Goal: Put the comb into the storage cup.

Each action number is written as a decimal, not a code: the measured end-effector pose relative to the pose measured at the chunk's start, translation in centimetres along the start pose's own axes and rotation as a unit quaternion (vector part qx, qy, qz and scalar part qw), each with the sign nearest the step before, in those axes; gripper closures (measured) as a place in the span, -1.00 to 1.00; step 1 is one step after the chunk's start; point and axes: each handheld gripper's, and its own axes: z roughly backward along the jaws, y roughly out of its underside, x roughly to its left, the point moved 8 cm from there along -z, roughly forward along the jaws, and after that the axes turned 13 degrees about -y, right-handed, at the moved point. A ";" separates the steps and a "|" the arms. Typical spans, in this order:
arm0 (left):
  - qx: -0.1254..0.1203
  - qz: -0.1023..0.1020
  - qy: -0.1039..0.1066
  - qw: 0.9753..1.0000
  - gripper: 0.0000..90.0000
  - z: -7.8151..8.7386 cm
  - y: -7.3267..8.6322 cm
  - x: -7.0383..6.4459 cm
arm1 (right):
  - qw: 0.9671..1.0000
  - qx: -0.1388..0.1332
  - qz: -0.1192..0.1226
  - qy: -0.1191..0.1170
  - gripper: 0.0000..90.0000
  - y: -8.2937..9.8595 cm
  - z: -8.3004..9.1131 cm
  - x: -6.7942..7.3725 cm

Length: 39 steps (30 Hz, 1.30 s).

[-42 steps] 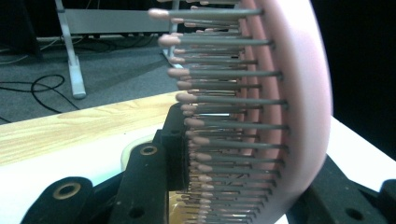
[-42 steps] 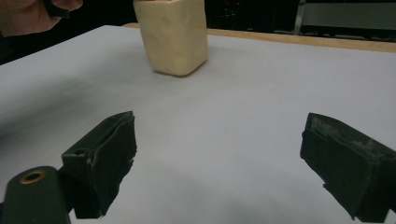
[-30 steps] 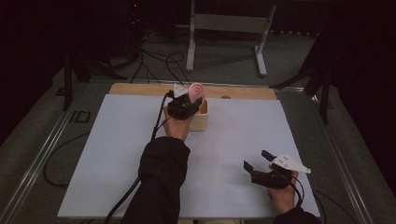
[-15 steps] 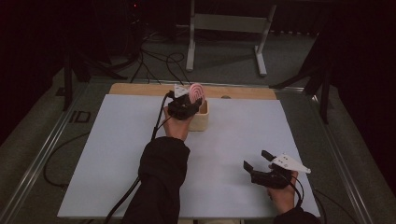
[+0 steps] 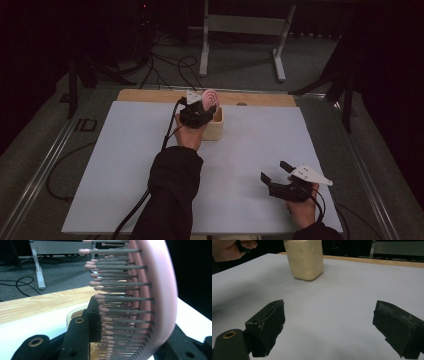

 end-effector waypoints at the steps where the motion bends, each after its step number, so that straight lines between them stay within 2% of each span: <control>1: 0.000 0.000 0.000 1.000 0.43 0.0 0.0 0.0 | 1.000 0.001 0.001 0.000 -0.78 0.0 0.0 0.0; 7: 0.000 -0.002 -0.001 1.000 0.42 0.0 0.0 0.1 | 1.000 -0.001 0.000 0.001 -0.77 0.0 0.0 0.0; 15: 0.000 -0.024 -0.008 1.000 0.41 -0.1 -0.1 0.0 | 1.000 -0.002 0.000 0.001 -0.77 0.0 0.1 -0.1; 22: 0.002 -0.036 -0.017 0.999 0.39 -0.1 -0.1 0.3 | 1.000 -0.002 0.000 0.001 -0.77 0.0 0.1 -0.1; 28: 0.007 -0.059 -0.031 0.998 0.36 -0.2 0.0 0.8 | 1.000 -0.002 -0.001 0.002 -0.77 0.0 0.1 -0.1; 39: 0.020 -0.059 -0.036 0.997 0.20 -0.4 0.3 1.3 | 1.000 0.000 0.000 0.001 -0.78 0.1 0.0 -0.1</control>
